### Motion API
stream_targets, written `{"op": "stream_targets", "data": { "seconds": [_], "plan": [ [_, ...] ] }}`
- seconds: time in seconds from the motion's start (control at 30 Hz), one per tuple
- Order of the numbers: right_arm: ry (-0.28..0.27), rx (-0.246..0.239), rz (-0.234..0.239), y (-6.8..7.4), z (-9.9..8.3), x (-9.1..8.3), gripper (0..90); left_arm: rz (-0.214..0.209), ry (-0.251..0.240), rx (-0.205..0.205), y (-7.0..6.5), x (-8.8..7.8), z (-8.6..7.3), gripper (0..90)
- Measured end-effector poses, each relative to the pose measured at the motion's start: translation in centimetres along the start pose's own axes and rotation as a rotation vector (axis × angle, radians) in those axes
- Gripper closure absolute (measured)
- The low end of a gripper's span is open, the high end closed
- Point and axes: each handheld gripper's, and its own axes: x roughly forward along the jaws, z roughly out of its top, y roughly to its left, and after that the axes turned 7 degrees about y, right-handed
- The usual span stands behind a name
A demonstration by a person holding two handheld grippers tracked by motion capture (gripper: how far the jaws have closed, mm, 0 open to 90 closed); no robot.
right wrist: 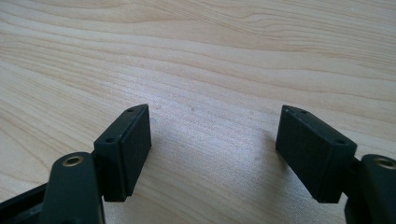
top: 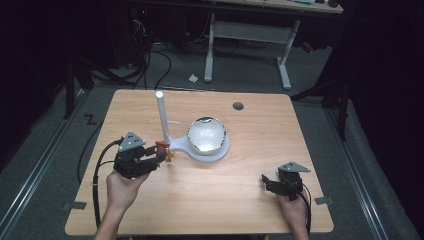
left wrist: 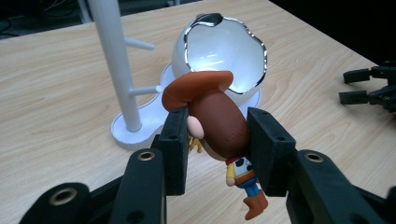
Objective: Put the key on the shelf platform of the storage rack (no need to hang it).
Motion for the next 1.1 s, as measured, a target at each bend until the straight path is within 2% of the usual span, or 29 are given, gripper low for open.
{"op": "stream_targets", "data": {
  "seconds": [0.2,0.33,0.47,0.67,0.77,0.83,0.9,0.93,1.03,1.1],
  "plan": [
    [-0.001,-0.001,0.0,0.0,0.0,0.0,26.8,-0.043,-0.013,0.012,-0.5,-0.3,1.0,61.2],
    [0.0,-0.001,0.0,0.0,0.0,0.0,26.8,-0.076,-0.011,0.042,-1.0,-0.3,2.1,61.2],
    [0.0,0.0,0.0,0.0,0.0,0.0,26.9,-0.109,-0.019,0.052,-1.5,-0.1,3.2,61.2],
    [0.001,0.002,0.0,0.0,0.0,0.0,26.8,-0.135,-0.023,0.078,-2.1,0.2,4.6,61.2],
    [0.0,0.0,0.0,0.0,0.0,0.0,26.8,-0.151,-0.028,0.079,-2.3,0.3,5.1,61.2],
    [0.0,0.0,0.0,0.0,0.0,0.0,26.9,-0.181,-0.029,0.078,-2.5,0.4,5.9,61.2],
    [0.0,0.0,-0.001,0.0,0.0,0.0,26.8,-0.182,-0.031,0.082,-2.5,0.4,6.1,61.2],
    [0.0,0.0,0.0,0.0,0.0,0.0,26.9,-0.187,-0.034,0.093,-2.8,0.5,6.8,61.2],
    [0.001,0.001,0.0,0.0,0.0,0.0,26.9,-0.192,-0.037,0.1,-3.0,0.5,7.3,61.2],
    [0.0,0.0,0.0,0.0,0.0,0.0,26.8,-0.197,-0.035,0.112,-3.2,0.9,8.2,61.2]
  ]
}}
